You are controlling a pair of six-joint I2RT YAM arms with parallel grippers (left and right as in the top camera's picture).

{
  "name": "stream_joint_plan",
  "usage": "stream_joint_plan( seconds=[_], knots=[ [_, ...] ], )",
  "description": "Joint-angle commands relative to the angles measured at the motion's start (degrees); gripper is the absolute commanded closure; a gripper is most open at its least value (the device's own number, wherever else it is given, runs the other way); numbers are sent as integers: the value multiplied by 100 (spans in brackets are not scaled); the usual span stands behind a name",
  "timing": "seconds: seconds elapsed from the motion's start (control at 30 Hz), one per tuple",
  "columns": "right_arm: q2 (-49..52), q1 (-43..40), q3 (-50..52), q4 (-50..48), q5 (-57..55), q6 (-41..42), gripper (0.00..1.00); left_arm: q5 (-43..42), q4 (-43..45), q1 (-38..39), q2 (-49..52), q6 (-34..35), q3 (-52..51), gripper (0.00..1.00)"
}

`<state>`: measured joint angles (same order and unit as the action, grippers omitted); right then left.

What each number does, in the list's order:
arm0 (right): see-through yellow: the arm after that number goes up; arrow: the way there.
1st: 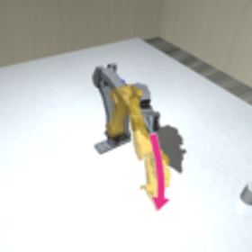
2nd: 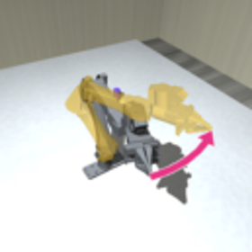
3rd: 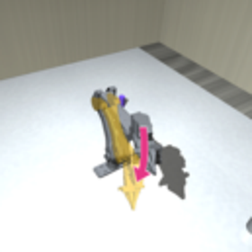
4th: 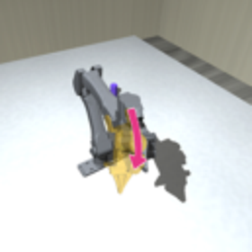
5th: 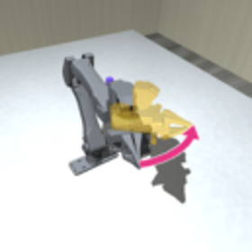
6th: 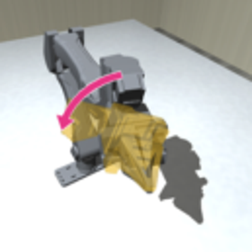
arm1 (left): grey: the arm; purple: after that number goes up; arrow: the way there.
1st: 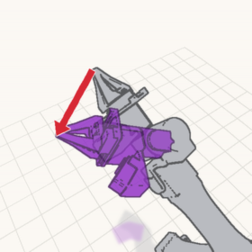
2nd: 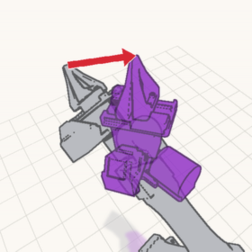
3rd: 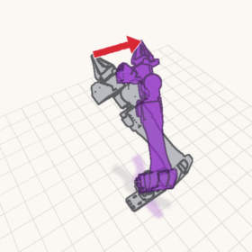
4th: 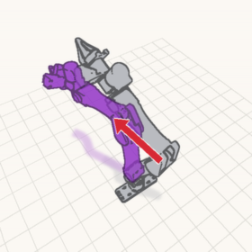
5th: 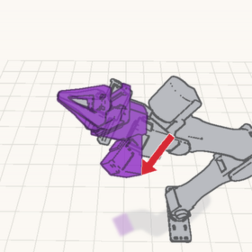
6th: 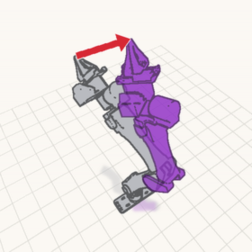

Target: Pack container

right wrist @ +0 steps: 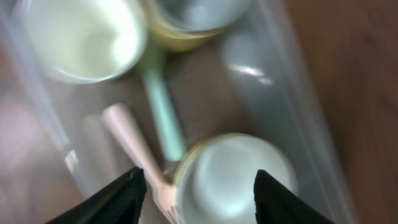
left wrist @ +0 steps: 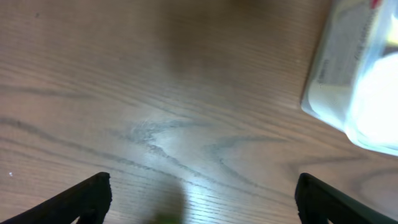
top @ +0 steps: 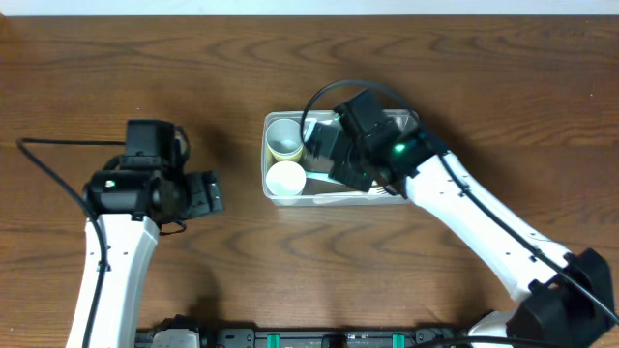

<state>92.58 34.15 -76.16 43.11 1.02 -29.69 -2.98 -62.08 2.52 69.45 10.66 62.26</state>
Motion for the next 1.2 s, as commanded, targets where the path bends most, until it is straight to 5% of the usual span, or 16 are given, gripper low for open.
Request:
stream_joint_plan(
  seconds=[0.0,0.07,0.2,0.47,0.9,1.17],
  knots=[
    [-660,-577,-179,-227,-313,1338,26,428,4,411,17,-24,321,0],
    [-938,-1054,-184,-361,-289,1958,15,520,33,623,24,-81,522,2],
    [-1163,-2081,-184,-308,-208,2605,12,531,125,754,188,-122,1121,2],
    [-1121,-3587,-184,-26,-208,2841,1,549,223,750,1156,-616,2540,2],
    [-1453,-3751,-177,857,-142,3121,1,452,-46,717,1126,-595,2498,2],
    [-2979,-3744,271,981,-166,3161,1,352,485,721,-643,-616,1062,2]
  ],
)
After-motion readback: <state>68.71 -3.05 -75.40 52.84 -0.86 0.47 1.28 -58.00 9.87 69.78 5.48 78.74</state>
